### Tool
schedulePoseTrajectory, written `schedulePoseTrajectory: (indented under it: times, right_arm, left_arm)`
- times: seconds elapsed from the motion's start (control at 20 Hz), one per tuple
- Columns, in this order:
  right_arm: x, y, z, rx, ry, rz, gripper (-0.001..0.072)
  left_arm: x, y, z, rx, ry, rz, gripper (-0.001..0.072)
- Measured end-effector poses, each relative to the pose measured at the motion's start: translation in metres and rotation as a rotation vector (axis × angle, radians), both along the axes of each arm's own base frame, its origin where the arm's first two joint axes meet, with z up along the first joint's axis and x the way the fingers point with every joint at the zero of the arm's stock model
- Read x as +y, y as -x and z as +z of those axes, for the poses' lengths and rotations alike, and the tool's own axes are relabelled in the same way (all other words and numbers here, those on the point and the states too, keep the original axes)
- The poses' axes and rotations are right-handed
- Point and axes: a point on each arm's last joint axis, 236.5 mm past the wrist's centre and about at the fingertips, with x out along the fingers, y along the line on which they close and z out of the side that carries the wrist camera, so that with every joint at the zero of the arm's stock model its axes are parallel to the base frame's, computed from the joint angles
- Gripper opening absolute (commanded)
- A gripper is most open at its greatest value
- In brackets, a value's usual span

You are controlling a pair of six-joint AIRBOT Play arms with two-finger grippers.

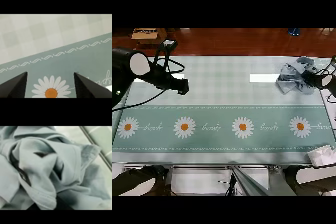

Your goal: Fold the shirts.

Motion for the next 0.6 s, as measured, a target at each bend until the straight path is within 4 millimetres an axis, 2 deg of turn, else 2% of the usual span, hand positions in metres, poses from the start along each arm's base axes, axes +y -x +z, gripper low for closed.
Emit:
schedulePoseTrajectory:
  times: [0.05, 0.15, 0.2, 0.3, 0.45, 0.55, 0.6]
  right_arm:
    - [-0.002, -0.005, 0.016, -0.051, 0.003, -0.012, 0.0025]
    - [-0.006, -0.014, 0.068, -0.179, 0.032, -0.029, 0.0025]
    - [-0.007, -0.015, 0.099, -0.241, 0.051, -0.032, 0.0024]
    - [-0.001, -0.009, 0.176, -0.389, 0.098, -0.029, 0.0024]
    - [0.031, 0.022, 0.301, -0.61, 0.184, 0.023, 0.0024]
    - [0.065, 0.057, 0.374, -0.745, 0.225, 0.075, 0.0024]
    - [0.084, 0.075, 0.403, -0.802, 0.235, 0.105, 0.0024]
  left_arm:
    - [0.0, -0.001, 0.002, -0.006, -0.001, -0.009, 0.072]
    - [-0.002, -0.005, 0.01, -0.028, -0.001, -0.024, 0.072]
    - [-0.003, -0.008, 0.017, -0.044, 0.003, -0.027, 0.072]
    - [-0.005, -0.016, 0.039, -0.095, 0.017, -0.034, 0.071]
    - [-0.009, -0.023, 0.093, -0.19, 0.046, -0.04, 0.0706]
    - [-0.008, -0.02, 0.141, -0.275, 0.073, -0.041, 0.0706]
    - [-0.007, -0.016, 0.165, -0.318, 0.087, -0.041, 0.0706]
